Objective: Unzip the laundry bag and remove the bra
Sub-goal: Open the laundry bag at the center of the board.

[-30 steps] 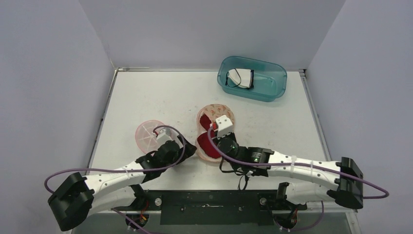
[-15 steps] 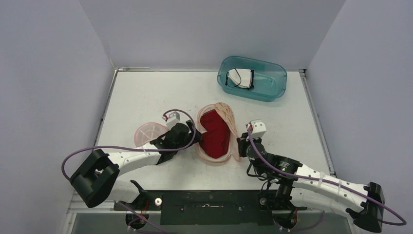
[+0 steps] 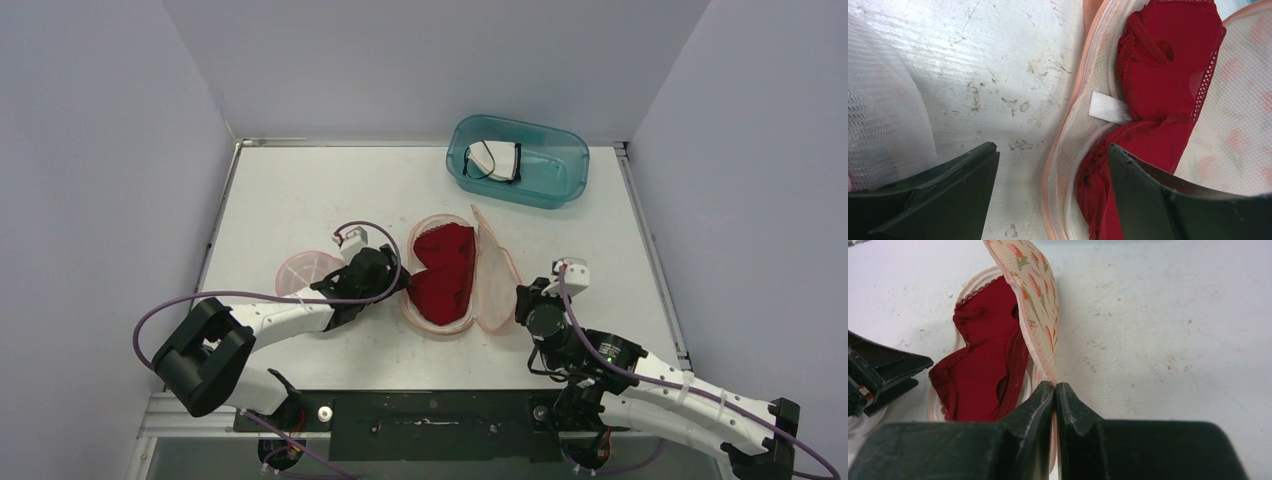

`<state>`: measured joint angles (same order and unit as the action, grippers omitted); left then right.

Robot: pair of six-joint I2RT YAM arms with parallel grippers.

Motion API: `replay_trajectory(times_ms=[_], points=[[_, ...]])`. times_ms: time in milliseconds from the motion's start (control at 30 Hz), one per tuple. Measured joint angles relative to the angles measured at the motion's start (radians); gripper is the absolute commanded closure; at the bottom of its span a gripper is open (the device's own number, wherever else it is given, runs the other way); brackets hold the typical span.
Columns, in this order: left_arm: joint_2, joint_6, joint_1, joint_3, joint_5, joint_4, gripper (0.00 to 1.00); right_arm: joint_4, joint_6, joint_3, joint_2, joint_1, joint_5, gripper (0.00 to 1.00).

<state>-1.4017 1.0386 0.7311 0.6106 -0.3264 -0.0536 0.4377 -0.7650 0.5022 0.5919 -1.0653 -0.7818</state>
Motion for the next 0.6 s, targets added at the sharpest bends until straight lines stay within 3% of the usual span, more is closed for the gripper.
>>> replay_trajectory(times_ms=[100, 233, 400, 600], points=[[0.002, 0.0, 0.0, 0.0, 0.008, 0.0, 0.23, 0.062, -0.065, 0.0, -0.031, 0.0, -0.032, 0.47], [0.029, 0.001, -0.001, -0.014, 0.012, 0.005, 0.22, 0.145, -0.1, 0.005, -0.094, 0.0, -0.063, 0.25], [0.094, 0.0, -0.019, -0.042, 0.013, 0.027, 0.22, 0.16, -0.031, 0.105, -0.107, 0.0, -0.05, 0.2], [0.166, 0.0, -0.043, -0.053, 0.029, 0.048, 0.2, -0.005, 0.102, 0.212, 0.076, 0.0, 0.103, 0.2]])
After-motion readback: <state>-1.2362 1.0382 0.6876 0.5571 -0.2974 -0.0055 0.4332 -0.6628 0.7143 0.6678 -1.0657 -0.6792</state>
